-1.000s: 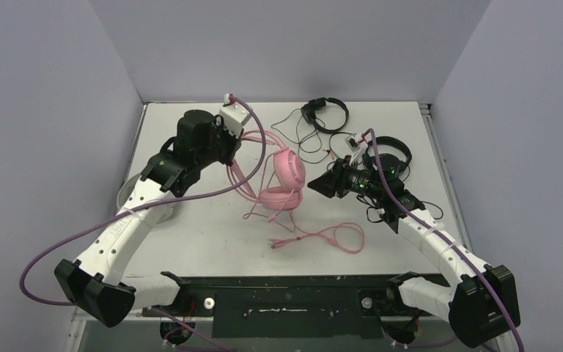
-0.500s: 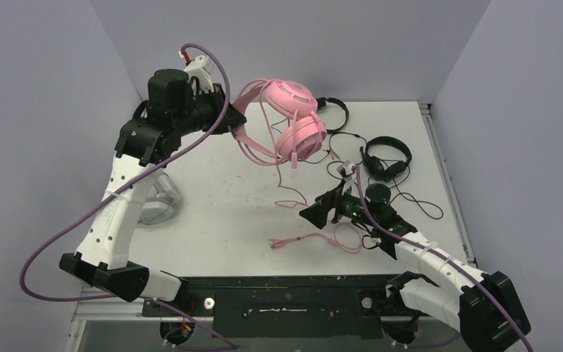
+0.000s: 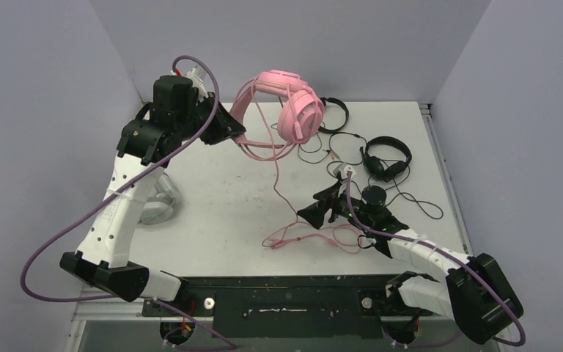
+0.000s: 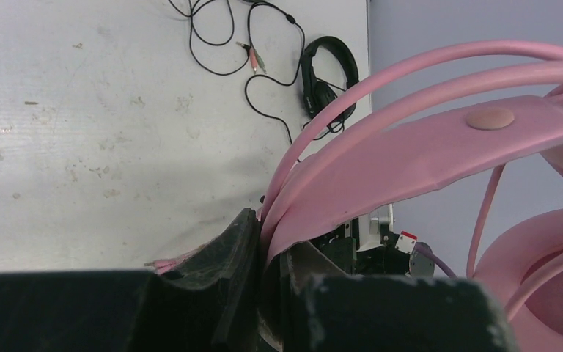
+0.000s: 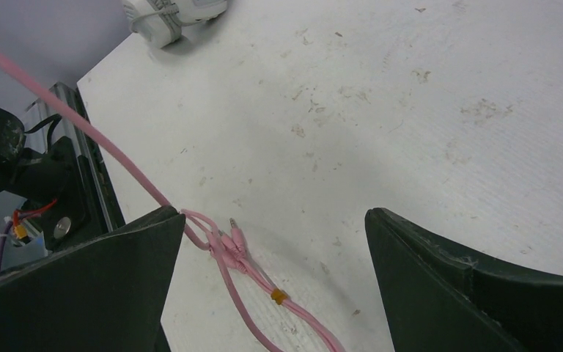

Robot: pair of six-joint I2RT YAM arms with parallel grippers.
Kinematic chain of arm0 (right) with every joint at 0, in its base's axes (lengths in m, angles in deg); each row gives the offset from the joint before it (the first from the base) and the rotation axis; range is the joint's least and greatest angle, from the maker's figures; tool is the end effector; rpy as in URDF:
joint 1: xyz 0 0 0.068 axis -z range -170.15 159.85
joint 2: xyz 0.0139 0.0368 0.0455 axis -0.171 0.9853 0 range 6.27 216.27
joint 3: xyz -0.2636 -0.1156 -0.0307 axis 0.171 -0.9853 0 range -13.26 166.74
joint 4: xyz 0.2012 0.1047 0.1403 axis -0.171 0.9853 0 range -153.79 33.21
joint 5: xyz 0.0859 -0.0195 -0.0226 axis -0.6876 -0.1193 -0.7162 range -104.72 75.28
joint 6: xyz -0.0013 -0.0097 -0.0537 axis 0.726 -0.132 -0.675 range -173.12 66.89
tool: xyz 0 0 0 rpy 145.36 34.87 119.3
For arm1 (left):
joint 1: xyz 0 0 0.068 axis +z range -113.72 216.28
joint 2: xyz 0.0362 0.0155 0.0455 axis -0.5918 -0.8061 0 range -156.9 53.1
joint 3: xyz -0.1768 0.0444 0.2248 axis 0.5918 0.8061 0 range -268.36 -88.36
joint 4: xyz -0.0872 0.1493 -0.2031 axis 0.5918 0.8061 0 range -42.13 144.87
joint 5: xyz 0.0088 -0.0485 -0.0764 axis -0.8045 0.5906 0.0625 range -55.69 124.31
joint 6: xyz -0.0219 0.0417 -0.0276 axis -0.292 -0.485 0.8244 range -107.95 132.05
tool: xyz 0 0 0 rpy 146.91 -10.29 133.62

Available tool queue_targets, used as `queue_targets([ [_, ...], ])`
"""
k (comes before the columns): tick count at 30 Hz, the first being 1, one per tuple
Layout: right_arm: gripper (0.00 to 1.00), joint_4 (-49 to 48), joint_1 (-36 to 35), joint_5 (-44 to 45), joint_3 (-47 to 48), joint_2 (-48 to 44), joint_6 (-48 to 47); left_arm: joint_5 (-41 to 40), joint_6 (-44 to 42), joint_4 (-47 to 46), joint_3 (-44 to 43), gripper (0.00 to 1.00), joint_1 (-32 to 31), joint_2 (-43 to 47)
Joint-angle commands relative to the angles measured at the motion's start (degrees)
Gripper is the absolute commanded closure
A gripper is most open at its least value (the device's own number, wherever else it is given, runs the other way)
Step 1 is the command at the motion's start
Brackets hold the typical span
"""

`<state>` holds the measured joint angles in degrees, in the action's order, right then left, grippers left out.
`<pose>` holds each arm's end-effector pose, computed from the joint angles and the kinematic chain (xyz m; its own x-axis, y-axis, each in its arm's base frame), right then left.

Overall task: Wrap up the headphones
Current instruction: Wrap the headphones cable around the headphones.

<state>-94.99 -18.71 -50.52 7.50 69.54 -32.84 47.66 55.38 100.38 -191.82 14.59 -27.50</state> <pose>0.1835 0.1241 0.2192 -0.4705 0.0640 -0.8801 -0.7765 0.4437 0.4474 0.2542 -0.1103 0.4893 -0.7090 -0.4364 -0.5539 0.0819 0.7292 -0.6794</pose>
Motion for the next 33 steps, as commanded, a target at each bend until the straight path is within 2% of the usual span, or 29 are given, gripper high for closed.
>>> queue_targets([
  [1,0.00,-8.4,-0.2,-4.1,0.1,2.6,-1.2,-0.4,6.9,-1.8,-3.4,1.00,0.6,-0.5],
  [9,0.03,-16.5,-0.5,-10.4,0.0,8.3,2.1,-5.8,8.2,3.2,-2.8,1.00,0.7,-2.8],
  [15,0.05,-15.5,-0.9,-8.1,0.6,8.4,1.1,-9.7,9.9,9.9,-2.1,1.00,1.2,-7.6],
  [22,0.06,-16.5,-1.1,-7.5,0.8,10.2,1.1,-12.8,8.7,9.6,4.7,1.00,2.9,-10.1],
  [25,0.06,-19.8,-2.9,-6.1,-0.1,12.4,1.8,-12.6,7.5,8.6,7.6,1.00,4.6,-10.1],
  [29,0.06,-20.8,-6.9,-2.4,2.5,16.7,0.0,-6.4,5.5,5.9,10.8,0.98,8.4,-9.4],
  [33,0.11,-21.1,-9.5,3.7,5.9,21.7,-1.8,-3.8,3.5,3.9,12.6,0.96,9.9,-8.2],
])
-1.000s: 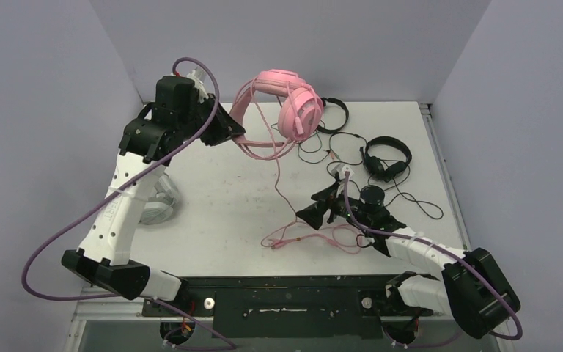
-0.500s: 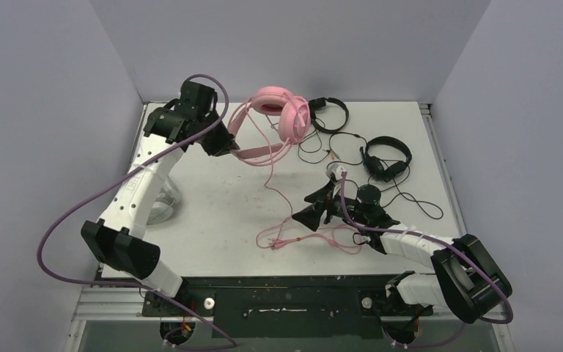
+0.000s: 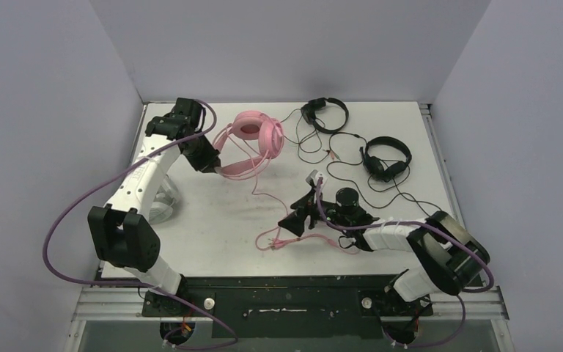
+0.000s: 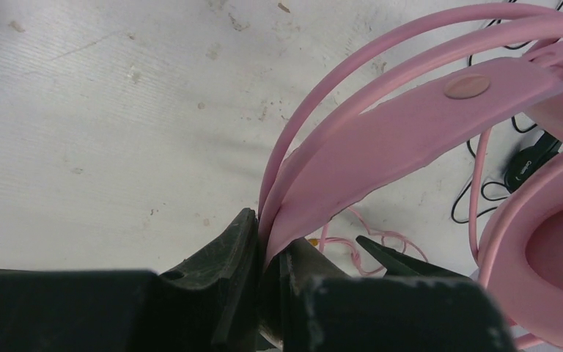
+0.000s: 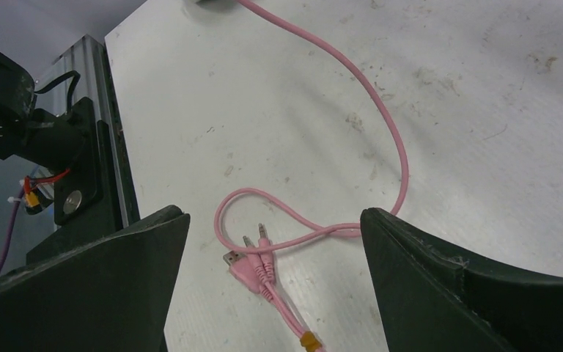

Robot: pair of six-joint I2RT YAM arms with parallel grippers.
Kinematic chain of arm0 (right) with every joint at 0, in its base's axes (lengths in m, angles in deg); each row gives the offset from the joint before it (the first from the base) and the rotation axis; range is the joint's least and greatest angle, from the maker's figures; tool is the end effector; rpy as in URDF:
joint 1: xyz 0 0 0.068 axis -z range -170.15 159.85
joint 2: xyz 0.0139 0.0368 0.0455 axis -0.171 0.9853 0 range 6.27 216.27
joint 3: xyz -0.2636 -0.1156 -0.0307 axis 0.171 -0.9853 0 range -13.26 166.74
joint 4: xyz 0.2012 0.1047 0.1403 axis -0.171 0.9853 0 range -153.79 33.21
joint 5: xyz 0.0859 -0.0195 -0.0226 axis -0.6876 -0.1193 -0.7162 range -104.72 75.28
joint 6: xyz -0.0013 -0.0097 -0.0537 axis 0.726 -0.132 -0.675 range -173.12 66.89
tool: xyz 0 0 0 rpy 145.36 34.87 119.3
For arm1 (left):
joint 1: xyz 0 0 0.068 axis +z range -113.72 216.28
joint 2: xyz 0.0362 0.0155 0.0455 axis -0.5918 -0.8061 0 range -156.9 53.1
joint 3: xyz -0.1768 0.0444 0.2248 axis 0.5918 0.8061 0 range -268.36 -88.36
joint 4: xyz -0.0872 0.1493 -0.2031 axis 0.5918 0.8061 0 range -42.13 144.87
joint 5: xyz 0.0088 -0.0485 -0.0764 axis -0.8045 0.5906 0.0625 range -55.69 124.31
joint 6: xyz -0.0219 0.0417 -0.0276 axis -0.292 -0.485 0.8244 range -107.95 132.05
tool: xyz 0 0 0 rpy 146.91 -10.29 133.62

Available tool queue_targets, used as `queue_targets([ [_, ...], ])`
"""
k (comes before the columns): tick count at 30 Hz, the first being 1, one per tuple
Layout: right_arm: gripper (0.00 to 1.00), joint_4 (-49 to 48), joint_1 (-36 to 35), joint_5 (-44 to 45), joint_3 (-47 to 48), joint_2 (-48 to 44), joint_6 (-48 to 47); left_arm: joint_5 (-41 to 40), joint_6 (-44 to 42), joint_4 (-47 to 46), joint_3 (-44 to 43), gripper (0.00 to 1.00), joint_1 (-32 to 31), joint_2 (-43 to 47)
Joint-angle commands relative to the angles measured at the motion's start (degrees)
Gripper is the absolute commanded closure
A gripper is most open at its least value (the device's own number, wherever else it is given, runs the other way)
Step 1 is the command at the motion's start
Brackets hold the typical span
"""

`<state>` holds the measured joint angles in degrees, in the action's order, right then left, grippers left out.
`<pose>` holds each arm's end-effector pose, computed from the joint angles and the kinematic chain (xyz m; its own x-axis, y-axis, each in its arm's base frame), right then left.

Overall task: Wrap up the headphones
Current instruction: Wrap the headphones cable around the headphones.

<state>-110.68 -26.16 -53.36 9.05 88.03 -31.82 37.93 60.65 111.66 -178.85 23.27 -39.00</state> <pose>0.1961 0.1706 0.1842 -0.5097 -0.0197 -0.8601 -0.8233 0.3015 0.4810 0.3196 -0.0763 0.3469 -0.7736 -0.5895 -0.2324 -0.4989 0.7927 -0.3502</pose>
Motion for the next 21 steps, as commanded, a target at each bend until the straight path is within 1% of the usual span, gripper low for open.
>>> queue_targets([
  [1,0.11,-5.1,-2.3,7.9,5.0,4.3,-3.0,5.8,-2.2,-6.6,-0.7,0.96,1.2,3.2],
  [3,0.12,-4.0,-2.5,10.1,6.4,6.2,-3.8,6.3,-3.7,-4.8,-1.9,1.00,1.2,2.3],
  [7,0.12,-2.1,-3.2,14.1,8.5,9.3,-5.2,6.9,-4.4,-1.0,-4.0,1.00,1.6,1.2],
  [11,0.13,0.1,-3.2,18.2,10.5,11.1,-6.3,8.4,-2.1,-2.9,-1.9,1.00,1.7,3.4],
  [14,0.13,2.9,-3.3,18.5,12.7,13.0,-7.6,6.8,0.2,-2.1,-1.8,1.00,2.0,5.0],
  [16,0.14,3.4,-3.4,16.8,13.8,14.6,-8.5,5.6,1.4,-1.0,-2.5,1.00,2.2,6.1],
  [21,0.19,6.0,-5.0,16.4,17.1,19.2,-9.4,6.3,1.7,2.1,-6.9,1.00,2.6,6.4],
])
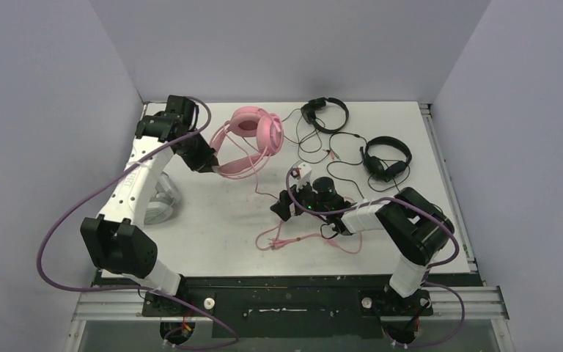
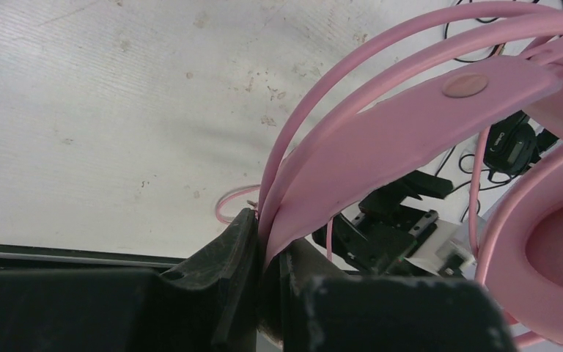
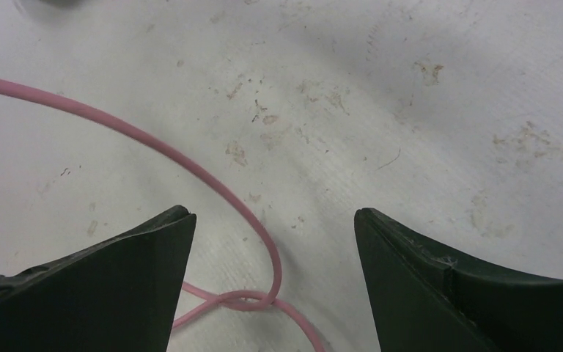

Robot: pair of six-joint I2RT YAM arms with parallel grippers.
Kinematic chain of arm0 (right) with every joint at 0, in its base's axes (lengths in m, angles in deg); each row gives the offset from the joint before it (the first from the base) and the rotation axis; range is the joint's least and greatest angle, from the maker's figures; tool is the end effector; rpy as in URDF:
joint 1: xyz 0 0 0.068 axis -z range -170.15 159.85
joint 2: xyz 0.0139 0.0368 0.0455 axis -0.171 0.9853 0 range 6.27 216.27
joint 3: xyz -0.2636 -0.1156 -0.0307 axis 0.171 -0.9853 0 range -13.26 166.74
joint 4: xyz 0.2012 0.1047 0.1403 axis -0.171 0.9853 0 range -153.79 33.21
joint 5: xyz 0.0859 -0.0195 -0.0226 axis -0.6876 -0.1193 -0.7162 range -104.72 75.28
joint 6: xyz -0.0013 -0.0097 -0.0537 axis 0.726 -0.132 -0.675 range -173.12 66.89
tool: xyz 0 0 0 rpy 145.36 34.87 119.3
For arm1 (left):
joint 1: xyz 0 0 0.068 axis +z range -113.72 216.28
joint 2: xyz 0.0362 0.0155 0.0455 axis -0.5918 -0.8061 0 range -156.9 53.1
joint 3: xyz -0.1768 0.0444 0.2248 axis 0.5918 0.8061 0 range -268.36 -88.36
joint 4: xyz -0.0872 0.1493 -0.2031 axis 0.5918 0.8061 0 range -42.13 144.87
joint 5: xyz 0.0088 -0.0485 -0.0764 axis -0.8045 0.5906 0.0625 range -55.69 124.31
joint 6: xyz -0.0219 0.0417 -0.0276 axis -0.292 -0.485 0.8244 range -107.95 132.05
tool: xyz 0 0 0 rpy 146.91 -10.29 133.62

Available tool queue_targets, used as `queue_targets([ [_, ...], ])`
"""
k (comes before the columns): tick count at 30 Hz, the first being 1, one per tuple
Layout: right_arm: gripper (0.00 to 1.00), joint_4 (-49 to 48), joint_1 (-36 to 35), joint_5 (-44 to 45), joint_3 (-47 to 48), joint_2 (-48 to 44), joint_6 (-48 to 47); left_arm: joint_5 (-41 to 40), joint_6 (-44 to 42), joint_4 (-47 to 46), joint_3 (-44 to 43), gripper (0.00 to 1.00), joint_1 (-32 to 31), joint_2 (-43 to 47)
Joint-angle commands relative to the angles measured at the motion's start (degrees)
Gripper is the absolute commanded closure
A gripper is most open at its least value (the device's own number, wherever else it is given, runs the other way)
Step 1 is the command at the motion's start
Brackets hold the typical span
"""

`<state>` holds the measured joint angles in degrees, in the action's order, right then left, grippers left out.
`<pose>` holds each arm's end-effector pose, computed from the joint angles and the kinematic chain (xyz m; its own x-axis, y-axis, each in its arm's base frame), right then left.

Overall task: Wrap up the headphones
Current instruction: Wrap the headphones cable around the headphones.

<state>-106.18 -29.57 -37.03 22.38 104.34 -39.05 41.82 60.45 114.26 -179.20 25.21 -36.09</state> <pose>0.2462 0.2201 0.1606 -0.4665 -0.0923 -0.8797 -0.7726 0.5267 0.3545 0.3052 -0.0646 0.3620 -0.7726 -0.6042 -0.1951 -0.5009 0.7688 -0.3976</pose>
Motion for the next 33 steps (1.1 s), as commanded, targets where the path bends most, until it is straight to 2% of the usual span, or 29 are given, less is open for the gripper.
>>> queue_targets([
  [1,0.20,2.0,-1.9,0.0,4.7,4.2,-2.2,2.4,1.8,0.3,-7.6,1.00,0.6,3.4],
  [3,0.27,1.4,-2.2,0.2,5.7,6.2,-1.2,2.4,1.2,1.8,-9.8,1.00,0.6,3.3],
  [4,0.34,0.5,-2.2,0.4,5.8,6.7,-0.4,2.4,1.0,2.6,-10.8,1.00,0.7,3.2],
  [6,0.58,-0.8,-1.8,1.0,5.1,6.1,1.5,2.4,0.6,3.8,-12.6,1.00,0.7,3.2],
  [7,0.75,-1.8,-1.5,1.7,3.8,5.1,2.5,2.7,0.6,4.2,-13.5,1.00,0.8,3.3],
  [8,0.85,-2.9,-1.2,2.3,2.9,3.8,3.6,3.1,0.3,4.5,-14.4,1.00,1.0,3.3],
  [11,1.00,-5.4,1.3,1.8,-2.5,-0.5,7.0,5.5,-2.4,4.8,-18.7,1.00,1.7,2.5],
  [16,1.00,-8.5,7.6,-2.9,-10.3,-8.0,11.3,4.6,-5.3,6.7,-24.7,1.00,1.8,0.9],
  [24,0.99,-2.3,7.8,-4.8,-12.7,-15.0,9.2,9.9,-6.5,2.6,-24.9,1.00,2.2,0.6],
  [29,0.99,1.4,10.1,-8.1,-10.9,-19.6,9.7,13.0,-12.9,0.2,-23.4,1.00,0.8,2.7],
  [33,1.00,2.4,18.3,-14.6,-9.5,-20.8,15.0,18.5,-14.5,-6.9,-17.0,1.00,-2.0,6.9],
])
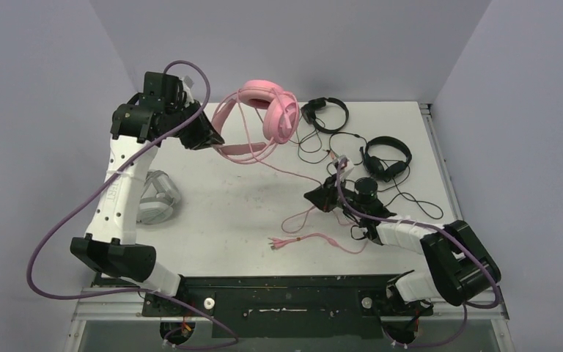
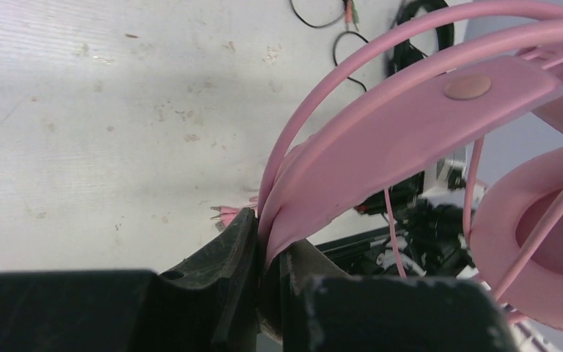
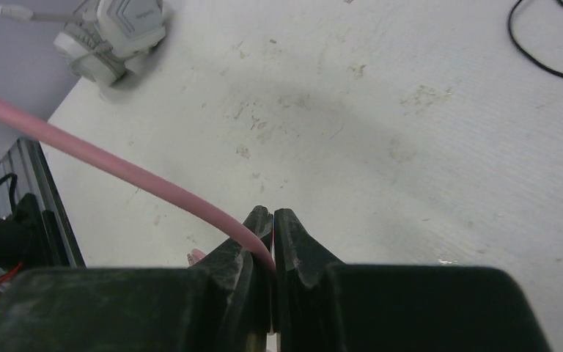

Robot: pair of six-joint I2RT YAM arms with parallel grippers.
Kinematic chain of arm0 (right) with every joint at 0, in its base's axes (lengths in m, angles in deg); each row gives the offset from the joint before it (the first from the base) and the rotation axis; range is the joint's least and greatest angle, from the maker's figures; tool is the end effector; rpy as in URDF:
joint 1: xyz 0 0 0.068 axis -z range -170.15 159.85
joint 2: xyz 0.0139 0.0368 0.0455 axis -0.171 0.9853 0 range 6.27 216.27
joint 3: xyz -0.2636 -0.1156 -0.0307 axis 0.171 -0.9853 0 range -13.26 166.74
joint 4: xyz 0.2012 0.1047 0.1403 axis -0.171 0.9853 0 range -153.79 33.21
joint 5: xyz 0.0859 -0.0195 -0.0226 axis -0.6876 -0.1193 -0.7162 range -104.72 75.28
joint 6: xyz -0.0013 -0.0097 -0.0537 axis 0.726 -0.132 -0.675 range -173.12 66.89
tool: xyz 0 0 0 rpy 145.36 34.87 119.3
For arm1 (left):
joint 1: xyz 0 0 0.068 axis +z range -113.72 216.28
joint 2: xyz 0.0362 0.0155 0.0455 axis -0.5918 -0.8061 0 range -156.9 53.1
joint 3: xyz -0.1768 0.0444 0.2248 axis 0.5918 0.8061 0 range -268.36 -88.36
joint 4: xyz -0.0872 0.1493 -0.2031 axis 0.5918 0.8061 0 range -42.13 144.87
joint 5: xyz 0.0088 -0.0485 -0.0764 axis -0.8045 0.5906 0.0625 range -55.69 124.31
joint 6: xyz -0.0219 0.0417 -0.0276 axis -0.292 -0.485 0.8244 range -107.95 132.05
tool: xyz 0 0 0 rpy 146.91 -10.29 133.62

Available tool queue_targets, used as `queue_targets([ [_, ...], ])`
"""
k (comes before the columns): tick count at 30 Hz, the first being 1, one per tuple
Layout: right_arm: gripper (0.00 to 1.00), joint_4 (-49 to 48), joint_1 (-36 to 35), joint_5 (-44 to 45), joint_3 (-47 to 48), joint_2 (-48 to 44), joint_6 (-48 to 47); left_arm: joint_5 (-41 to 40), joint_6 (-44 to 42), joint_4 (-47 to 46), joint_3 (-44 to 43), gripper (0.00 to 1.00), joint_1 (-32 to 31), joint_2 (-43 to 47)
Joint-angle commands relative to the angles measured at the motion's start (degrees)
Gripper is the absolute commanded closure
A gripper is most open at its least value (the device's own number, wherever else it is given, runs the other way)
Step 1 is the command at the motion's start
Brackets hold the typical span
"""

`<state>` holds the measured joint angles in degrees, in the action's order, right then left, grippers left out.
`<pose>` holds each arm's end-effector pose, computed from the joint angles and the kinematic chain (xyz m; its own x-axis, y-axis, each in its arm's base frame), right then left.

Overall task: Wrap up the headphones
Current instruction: Wrap the headphones cable around the headphones.

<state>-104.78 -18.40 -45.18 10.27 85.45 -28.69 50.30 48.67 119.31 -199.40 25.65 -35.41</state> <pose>0.2206 0.1394 0.1899 -0.5503 0.1090 -0.8278 -0.6725 0.5297 0.5168 0.2861 -0.0640 0.4637 -0.8064 -0.4320 -0.4038 -0.1566 0.8145 -0.5586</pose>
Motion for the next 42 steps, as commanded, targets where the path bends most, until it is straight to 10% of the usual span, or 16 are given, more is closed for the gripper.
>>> queue_targets([
  [1,1.00,0.9,9.4,-8.8,3.1,-1.6,6.0,12.4,-2.9,-15.5,5.8,1.00,-3.4,7.6],
  [5,1.00,3.3,14.9,-16.6,6.6,-1.4,9.3,15.8,-7.9,-24.5,14.3,1.00,-9.5,11.3],
  [27,1.00,68.5,13.5,-21.5,40.3,-8.9,-8.8,-24.9,-63.4,-38.8,37.7,1.00,-33.9,24.4],
  [42,0.96,67.7,5.7,-38.6,39.4,-6.1,-4.0,-42.3,-83.1,-47.4,40.1,1.00,-37.7,17.1],
])
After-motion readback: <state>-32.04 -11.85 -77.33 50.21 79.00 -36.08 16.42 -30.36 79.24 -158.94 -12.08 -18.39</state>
